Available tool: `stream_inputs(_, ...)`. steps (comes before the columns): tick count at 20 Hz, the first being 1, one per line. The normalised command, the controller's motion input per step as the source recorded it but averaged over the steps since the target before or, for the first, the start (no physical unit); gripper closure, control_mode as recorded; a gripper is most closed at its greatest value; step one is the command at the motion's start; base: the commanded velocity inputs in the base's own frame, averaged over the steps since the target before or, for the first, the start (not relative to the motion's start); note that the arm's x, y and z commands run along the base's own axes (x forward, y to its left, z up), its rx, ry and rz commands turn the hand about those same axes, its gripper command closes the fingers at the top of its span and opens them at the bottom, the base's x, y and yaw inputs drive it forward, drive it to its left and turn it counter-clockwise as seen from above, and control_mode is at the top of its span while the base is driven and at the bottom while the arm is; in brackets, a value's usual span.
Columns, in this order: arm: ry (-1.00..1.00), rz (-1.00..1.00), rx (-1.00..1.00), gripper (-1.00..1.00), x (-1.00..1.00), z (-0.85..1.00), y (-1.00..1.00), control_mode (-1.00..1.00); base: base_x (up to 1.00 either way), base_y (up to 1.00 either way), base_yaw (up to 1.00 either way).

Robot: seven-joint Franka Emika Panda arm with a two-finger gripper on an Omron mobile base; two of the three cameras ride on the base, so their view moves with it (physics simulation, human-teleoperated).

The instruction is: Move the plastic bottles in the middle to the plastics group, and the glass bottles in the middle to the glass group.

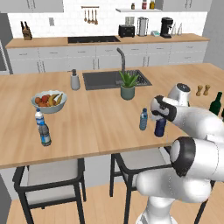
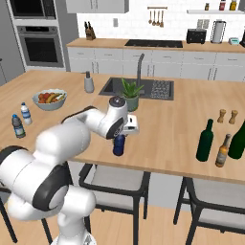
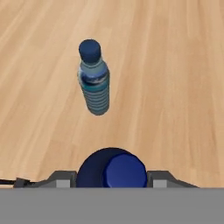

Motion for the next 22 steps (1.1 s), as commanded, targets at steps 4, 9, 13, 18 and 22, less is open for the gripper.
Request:
stream_inputs(4,0.01,0.0,-0.01,1.0,-0.75,0.13,0.69,-1.0,0.0,0.0,0.0)
stream_inputs(9,0.0,0.0,-0.08,1.0,-0.48,0.07,0.9,-1.0,0.0,0.0,0.0)
stream_inputs(13,-0.04,0.0,-0.09,1.0,-0.07,0.25,0.89,-1.0,0.0,0.0,0.0)
stream_inputs(18,-0.09,0.01,-0.06,1.0,0.02,0.19,0.72,-1.0,0.0,0.0,0.0)
stream_inputs(22,-0.02,0.17,0.0,1.0,0.18,0.18,0.75,-1.0,0.0,0.0,0.0)
